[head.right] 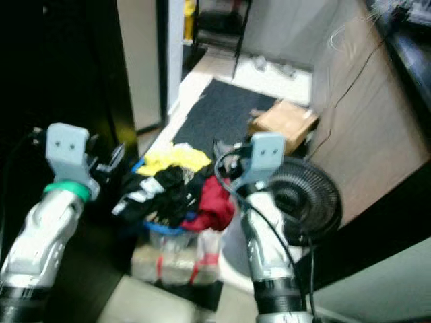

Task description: Clothes washing

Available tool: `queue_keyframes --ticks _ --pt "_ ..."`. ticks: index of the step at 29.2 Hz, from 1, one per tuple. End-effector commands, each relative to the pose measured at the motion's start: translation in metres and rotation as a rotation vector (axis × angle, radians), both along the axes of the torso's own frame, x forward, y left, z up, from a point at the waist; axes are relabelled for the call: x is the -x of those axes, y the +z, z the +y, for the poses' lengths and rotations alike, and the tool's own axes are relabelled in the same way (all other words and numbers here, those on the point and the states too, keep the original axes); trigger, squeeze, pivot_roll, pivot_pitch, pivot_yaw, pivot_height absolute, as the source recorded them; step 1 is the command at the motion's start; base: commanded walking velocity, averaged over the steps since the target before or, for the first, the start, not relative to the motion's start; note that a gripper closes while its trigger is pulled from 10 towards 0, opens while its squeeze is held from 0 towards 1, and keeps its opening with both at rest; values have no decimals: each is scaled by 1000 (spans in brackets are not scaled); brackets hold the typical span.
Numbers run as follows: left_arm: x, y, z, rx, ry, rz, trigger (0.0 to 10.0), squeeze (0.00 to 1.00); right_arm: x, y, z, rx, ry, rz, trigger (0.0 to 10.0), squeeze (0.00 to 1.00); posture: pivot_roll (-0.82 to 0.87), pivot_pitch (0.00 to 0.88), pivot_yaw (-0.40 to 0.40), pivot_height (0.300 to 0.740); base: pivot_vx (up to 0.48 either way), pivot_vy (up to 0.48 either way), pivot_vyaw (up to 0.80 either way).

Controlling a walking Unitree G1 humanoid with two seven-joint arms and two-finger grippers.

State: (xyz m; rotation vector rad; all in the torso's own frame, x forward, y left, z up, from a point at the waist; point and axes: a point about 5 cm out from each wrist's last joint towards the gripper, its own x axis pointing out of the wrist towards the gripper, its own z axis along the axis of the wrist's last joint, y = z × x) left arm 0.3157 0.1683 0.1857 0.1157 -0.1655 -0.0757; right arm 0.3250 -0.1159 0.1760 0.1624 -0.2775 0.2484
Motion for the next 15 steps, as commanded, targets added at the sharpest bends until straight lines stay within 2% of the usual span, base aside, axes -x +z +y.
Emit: queue_keyframes --ticks 1,4,11,15 --pt "0 -3 -3 0 -14 12 10000 0 0 -4 -11 3 -34 16 10000 0 23 44 -9 740 424 0 -800" --pt "0 -3 -3 0 -14 13 10000 0 0 -3 -11 1 -37 13 10000 0 23 44 -9 740 424 0 -692" --pt "0 -3 -3 0 -14 14 10000 0 0 -3 -12 12 -40 5 10000 0 24 44 -9 740 370 0 0" --pt "0 -4 -3 2 -10 18 10000 0 1 -3 -12 16 -39 4 10000 0 23 43 -9 740 126 0 0"
